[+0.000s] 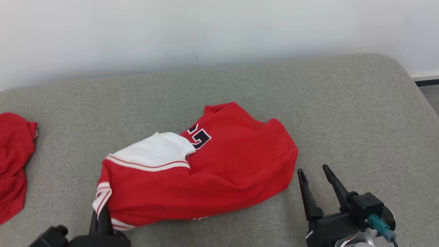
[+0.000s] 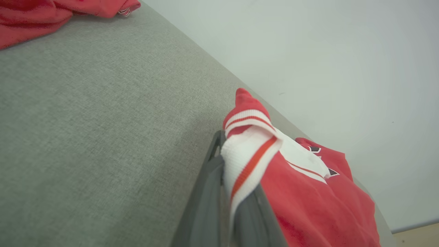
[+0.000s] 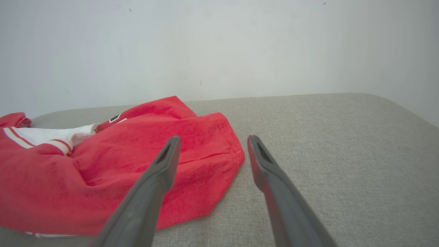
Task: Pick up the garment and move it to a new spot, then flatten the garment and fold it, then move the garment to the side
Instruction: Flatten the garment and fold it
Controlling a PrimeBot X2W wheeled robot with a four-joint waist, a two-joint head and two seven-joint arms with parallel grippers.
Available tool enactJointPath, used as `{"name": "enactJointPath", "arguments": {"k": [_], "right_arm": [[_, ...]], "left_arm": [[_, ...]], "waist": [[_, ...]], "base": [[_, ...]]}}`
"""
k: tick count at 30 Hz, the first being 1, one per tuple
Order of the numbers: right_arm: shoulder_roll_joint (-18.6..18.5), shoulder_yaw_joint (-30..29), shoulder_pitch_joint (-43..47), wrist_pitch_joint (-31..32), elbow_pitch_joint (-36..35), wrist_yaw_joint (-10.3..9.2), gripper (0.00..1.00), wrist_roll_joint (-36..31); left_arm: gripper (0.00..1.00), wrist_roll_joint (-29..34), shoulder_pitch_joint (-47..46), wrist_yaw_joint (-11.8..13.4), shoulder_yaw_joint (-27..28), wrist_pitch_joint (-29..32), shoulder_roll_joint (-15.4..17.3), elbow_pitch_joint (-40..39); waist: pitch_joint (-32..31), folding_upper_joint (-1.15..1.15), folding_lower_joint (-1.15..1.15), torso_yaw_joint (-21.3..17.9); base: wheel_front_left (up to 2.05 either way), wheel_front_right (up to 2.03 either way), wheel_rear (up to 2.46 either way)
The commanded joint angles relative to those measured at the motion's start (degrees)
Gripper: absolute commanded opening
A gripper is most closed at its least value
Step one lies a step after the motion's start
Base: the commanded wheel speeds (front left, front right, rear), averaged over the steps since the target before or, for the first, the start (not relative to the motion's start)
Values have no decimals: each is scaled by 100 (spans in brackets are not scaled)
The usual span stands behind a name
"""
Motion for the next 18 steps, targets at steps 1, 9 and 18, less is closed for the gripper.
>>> {"name": "enactJointPath", "arguments": {"k": [1,9,18], "right_arm": [[-42,7,66,-5,-10,-12,100,23],[-75,-14,179,28,-17,-12,100,30],[-76,-55,293,71,-80,-12,100,17]], "left_arm": [[0,27,115,50,-1,-6,1,43],[54,419,392,328,112,-7,5,416],[100,1060,505,405,229,-7,192,57]], "waist": [[-42,0,1,7],[-196,0,1,-152],[-344,0,1,-199]], "base": [[0,0,0],[0,0,0],[0,0,0]]}}
